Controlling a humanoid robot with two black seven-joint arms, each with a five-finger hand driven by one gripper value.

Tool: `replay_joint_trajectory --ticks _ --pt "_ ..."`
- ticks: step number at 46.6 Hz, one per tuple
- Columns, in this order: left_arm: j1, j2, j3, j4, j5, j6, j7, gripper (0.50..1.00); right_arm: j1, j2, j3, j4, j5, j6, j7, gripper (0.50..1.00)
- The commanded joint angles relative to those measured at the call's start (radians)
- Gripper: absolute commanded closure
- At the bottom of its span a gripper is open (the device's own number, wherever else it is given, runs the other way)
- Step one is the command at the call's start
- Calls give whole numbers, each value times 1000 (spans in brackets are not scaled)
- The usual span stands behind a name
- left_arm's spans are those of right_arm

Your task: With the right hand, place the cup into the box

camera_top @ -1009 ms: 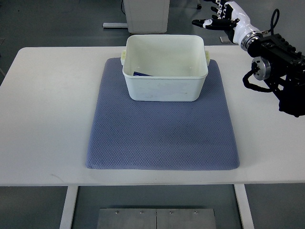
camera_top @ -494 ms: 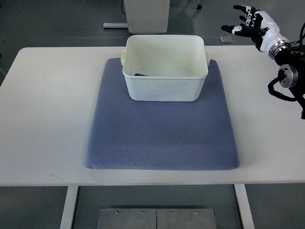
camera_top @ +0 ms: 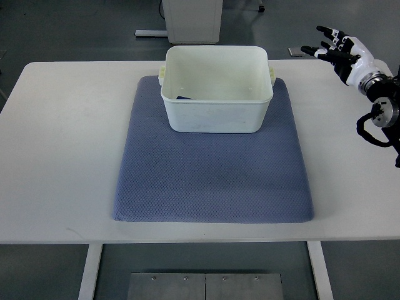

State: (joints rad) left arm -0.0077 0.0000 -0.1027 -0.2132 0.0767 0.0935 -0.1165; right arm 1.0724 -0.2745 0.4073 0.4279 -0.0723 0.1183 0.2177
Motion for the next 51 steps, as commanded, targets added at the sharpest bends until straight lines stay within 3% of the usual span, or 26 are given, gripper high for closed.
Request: replay_joint_trajectory --ticks 1,15,32,43,51 --pt "0 0 0 0 0 0 0 500 -19 -2 24 0 0 0 0 500" --pt "0 0 0 0 0 0 0 500 -38 -11 103 0 0 1 -95 500" --pt "0 0 0 0 0 0 0 500 -100 -9 215 -1 5 3 -101 500" --pt "0 0 0 0 0 0 0 500 -123 -11 234 -6 132 60 -152 500" --pt "0 0 0 0 0 0 0 500 -140 -9 235 -6 141 61 -147 500"
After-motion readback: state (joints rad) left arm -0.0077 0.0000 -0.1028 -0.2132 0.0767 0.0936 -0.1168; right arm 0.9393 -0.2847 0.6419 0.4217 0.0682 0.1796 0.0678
